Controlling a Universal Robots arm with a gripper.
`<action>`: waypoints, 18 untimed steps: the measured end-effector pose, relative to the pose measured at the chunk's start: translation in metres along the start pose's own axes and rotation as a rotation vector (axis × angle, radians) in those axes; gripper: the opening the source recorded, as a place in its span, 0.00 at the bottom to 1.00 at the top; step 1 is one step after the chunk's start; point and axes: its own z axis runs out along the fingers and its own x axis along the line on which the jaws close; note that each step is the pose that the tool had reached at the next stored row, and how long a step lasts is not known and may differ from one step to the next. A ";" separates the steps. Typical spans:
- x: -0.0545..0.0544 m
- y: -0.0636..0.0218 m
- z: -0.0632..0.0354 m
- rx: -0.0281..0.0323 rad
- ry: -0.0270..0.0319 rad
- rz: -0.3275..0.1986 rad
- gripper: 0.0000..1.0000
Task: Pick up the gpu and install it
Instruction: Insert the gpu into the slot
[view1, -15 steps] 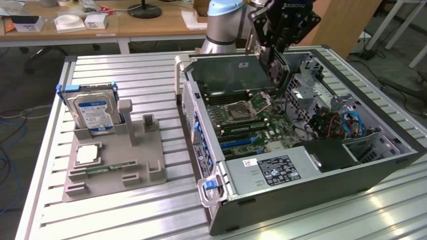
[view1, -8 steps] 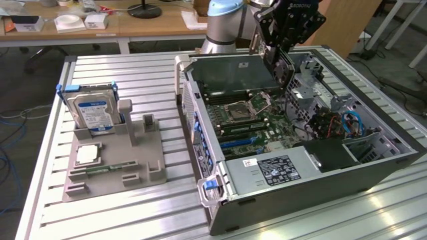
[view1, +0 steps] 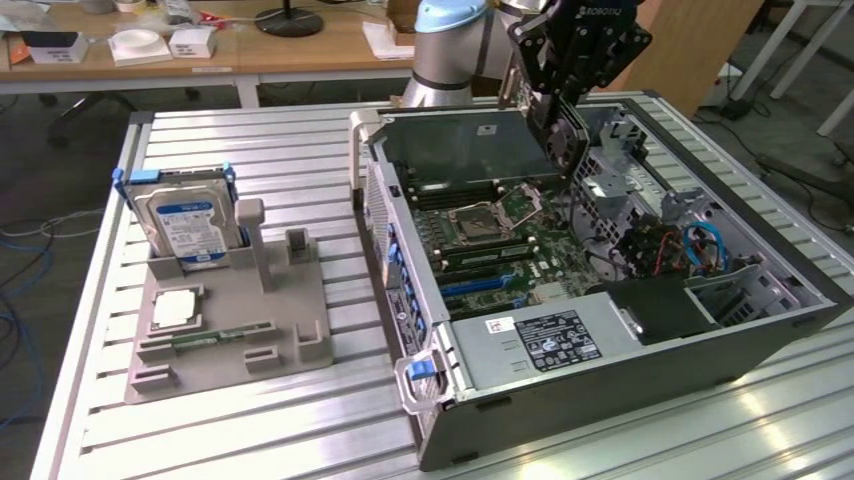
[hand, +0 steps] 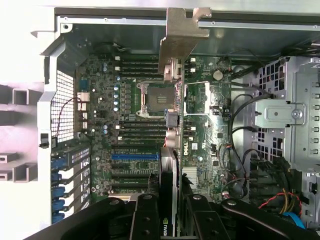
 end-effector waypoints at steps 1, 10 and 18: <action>0.000 0.0000 0.0000 0.0001 0.0000 0.000 0.26; 0.000 0.0000 0.0011 -0.0002 0.0030 -0.052 0.26; 0.000 -0.0001 0.0024 -0.0034 0.0112 -0.176 0.26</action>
